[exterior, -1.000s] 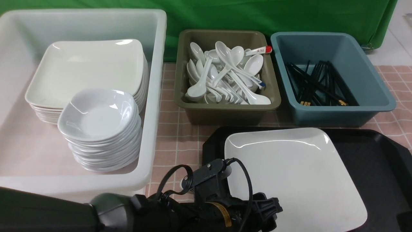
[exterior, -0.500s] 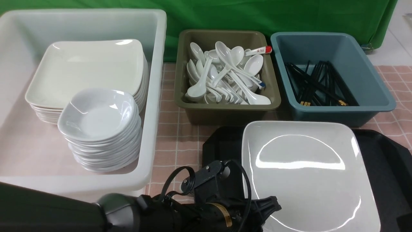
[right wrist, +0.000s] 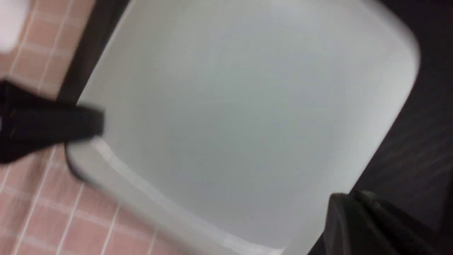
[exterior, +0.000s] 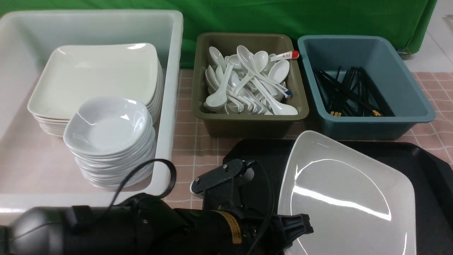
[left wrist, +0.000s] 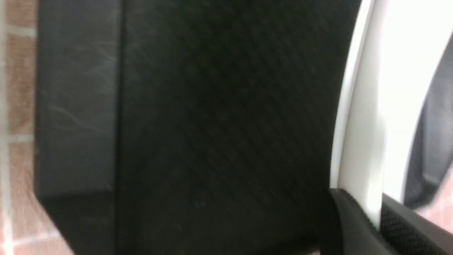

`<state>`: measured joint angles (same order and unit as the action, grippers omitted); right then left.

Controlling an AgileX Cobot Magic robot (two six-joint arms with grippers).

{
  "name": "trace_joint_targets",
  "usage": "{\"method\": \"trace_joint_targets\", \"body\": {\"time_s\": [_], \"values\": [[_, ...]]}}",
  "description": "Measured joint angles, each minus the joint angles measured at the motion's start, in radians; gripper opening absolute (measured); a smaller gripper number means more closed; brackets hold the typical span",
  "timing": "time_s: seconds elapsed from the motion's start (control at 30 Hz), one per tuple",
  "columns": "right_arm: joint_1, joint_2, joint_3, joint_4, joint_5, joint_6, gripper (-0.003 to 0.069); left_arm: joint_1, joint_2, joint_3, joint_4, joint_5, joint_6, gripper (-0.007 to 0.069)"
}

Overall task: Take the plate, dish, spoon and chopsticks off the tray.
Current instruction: Use the left arm to grab a plate from the dinner plate, then use the left arm to put the plate into the large storage box on the left

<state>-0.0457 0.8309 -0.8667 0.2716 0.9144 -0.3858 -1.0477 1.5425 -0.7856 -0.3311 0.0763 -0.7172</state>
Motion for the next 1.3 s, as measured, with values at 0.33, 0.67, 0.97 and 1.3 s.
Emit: {"method": "trace_joint_targets", "body": {"time_s": [0.33,0.67,0.97,1.3], "values": [[0.000,-0.057,-0.163,-0.017,-0.050,0.000,0.0073,0.087,-0.309,-0.018,0.032,0.056,0.068,0.0035],[0.000,-0.058,-0.165,-0.021,-0.025,0.019,0.0074,0.767,-0.597,-0.297,0.081,0.453,0.357,0.0034],[0.000,-0.058,-0.165,-0.021,-0.019,0.056,0.0074,1.505,-0.375,-0.388,-0.698,0.855,1.112,0.0034],[0.000,-0.058,-0.165,0.000,-0.022,0.067,0.0074,1.657,0.005,-0.396,-1.039,0.761,1.400,0.0034]]}}
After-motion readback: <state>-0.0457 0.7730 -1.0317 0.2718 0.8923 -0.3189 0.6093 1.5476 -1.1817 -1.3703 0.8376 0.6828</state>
